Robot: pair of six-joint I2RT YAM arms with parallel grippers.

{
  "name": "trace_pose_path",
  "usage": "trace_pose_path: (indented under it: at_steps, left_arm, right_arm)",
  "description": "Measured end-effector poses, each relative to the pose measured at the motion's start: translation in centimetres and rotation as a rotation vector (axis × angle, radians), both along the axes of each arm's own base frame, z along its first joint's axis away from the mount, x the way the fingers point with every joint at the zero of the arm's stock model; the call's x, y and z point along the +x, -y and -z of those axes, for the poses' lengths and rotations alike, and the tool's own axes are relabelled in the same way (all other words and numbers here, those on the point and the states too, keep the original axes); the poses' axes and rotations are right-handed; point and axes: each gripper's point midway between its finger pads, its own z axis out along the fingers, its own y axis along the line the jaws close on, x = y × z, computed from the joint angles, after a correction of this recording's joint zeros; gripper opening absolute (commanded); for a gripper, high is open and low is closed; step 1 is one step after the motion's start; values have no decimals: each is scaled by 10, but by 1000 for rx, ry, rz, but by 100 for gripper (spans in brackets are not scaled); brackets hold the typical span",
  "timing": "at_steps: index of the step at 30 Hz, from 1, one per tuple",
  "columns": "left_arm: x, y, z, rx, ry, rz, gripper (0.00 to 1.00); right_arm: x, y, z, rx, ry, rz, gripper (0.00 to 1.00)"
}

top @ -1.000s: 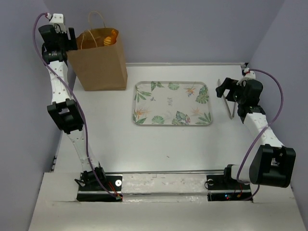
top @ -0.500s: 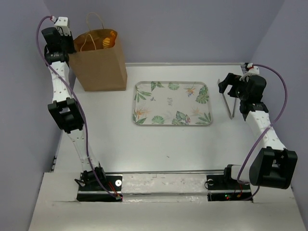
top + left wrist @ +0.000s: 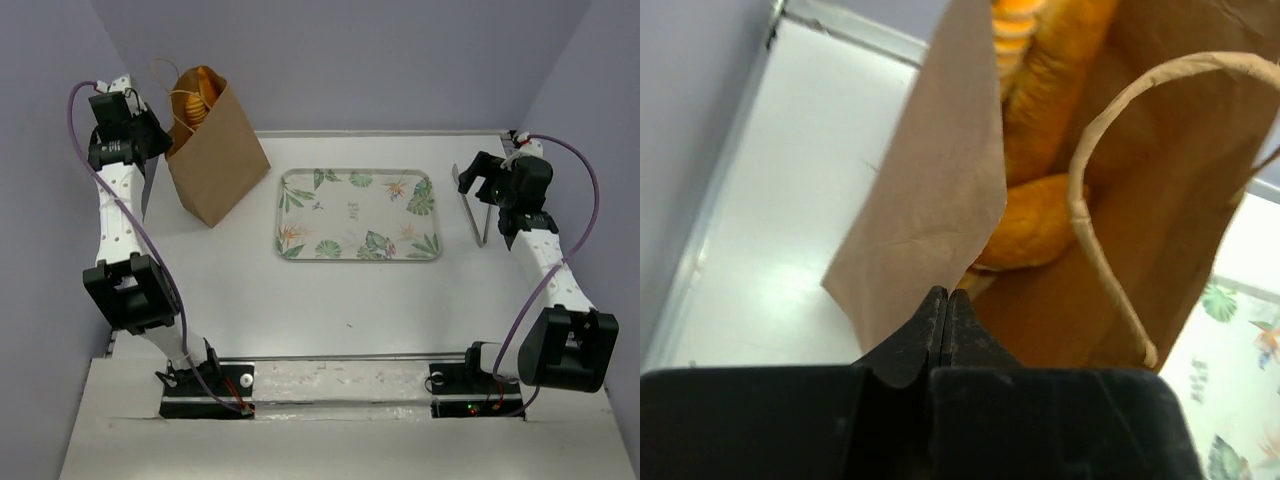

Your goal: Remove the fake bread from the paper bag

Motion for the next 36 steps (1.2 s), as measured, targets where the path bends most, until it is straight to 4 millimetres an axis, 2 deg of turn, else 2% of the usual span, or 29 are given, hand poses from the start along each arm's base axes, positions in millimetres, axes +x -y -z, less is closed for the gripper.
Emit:
trace_pose_path:
  at_steps: [5, 10, 11, 13, 14, 16, 18, 20, 25, 29, 32, 36]
  left_arm:
    - [-36, 37, 8, -43, -51, -13, 0]
    - [-61, 55, 13, -52, -90, -28, 2]
    - [-66, 54, 12, -52, -98, -42, 11]
    - [-70, 49, 11, -36, -102, -71, 34]
    - [-72, 45, 10, -28, -109, -88, 56]
    - [-75, 37, 7, 0, -116, -126, 79]
    - [-78, 27, 2, 35, -118, -164, 86]
    - [-79, 17, -8, 74, -110, -201, 88]
    - [-70, -24, -50, 183, -34, -303, 90]
    - [-45, -57, -82, 252, 30, -348, 89]
    - [-18, -71, -90, 289, 58, -331, 89]
    - [14, -67, -87, 305, 75, -235, 88]
  right_arm:
    - [1, 1, 2, -2, -4, 4, 100]
    - [5, 1, 5, -1, -3, 3, 100]
    - [6, 1, 5, -2, 0, 3, 100]
    - [8, 1, 5, 0, 4, -3, 100]
    - [8, 0, 5, 0, 6, -5, 100]
    - [10, -1, 5, 2, 10, -11, 100]
    - [12, -2, 5, 6, 13, -22, 100]
    - [13, -5, 6, 11, 11, -35, 100]
    - [17, -9, 3, 20, 19, -63, 100]
    - [19, -11, 0, 22, 30, -75, 100]
    - [19, -12, -1, 22, 34, -78, 100]
    - [19, -11, -1, 21, 33, -75, 100]
